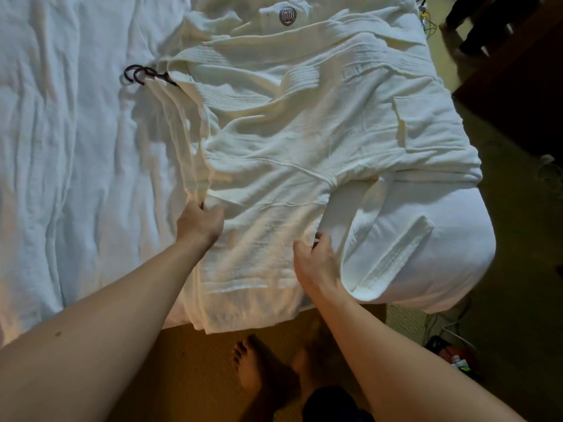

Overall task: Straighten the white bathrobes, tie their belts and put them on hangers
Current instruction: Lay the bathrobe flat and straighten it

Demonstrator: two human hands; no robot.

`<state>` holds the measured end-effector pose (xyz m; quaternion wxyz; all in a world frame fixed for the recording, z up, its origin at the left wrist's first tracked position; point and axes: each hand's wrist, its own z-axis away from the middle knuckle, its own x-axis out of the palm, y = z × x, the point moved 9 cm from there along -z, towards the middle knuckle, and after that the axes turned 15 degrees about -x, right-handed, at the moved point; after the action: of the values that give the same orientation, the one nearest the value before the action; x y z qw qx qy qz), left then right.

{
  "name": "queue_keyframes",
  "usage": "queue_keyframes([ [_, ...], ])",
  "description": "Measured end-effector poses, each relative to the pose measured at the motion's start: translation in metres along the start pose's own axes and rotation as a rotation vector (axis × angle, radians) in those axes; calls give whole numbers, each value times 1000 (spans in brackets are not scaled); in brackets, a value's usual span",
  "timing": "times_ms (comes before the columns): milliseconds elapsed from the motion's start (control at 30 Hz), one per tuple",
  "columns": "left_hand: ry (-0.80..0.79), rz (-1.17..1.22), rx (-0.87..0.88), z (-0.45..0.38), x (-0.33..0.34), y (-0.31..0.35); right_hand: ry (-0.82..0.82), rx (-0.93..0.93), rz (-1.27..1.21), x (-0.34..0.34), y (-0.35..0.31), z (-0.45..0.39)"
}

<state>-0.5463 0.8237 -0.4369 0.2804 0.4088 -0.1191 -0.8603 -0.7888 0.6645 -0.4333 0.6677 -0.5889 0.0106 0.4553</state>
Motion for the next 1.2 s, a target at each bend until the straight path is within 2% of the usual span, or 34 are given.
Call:
queue_keyframes([
  [100,-30,70,26,-13,4,26,46,67,-146,-4,-7,-25],
  [167,22,60,-9,-27,-2,30,15,68,-135,2,-6,-34],
  [200,58,26,-37,-30,-5,26,19,41,-68,1,-6,-32],
  [333,173,-67,-78,-34,-13,38,228,-228,447,-22,-37,-48],
  [367,239,-77,-68,-34,-18,49,206,-335,505,-23,-50,-59],
  [433,368,-130,14,-35,-25,77,12,-574,602,-9,-73,-83],
  [500,403,-168,153,-39,-23,110,-192,-678,677,4,-87,-111],
  [567,415,-210,304,-49,-17,143,-267,-674,698,6,-98,-152],
  [700,449,-367,618,-73,-5,201,-252,-745,767,0,-124,-224],
  [767,397,-500,667,-94,3,227,-229,-738,777,-5,-130,-255],
  [967,278,-924,350,-162,-7,264,-228,-721,812,-7,-133,-296],
  [1000,316,-911,353,-165,-18,267,-202,-707,829,-10,-132,-300],
  [1100,520,-661,358,-178,-66,269,-157,-558,858,-25,-116,-314],
  [1200,507,-556,304,-189,-70,259,-290,-417,864,-21,-86,-318],
])
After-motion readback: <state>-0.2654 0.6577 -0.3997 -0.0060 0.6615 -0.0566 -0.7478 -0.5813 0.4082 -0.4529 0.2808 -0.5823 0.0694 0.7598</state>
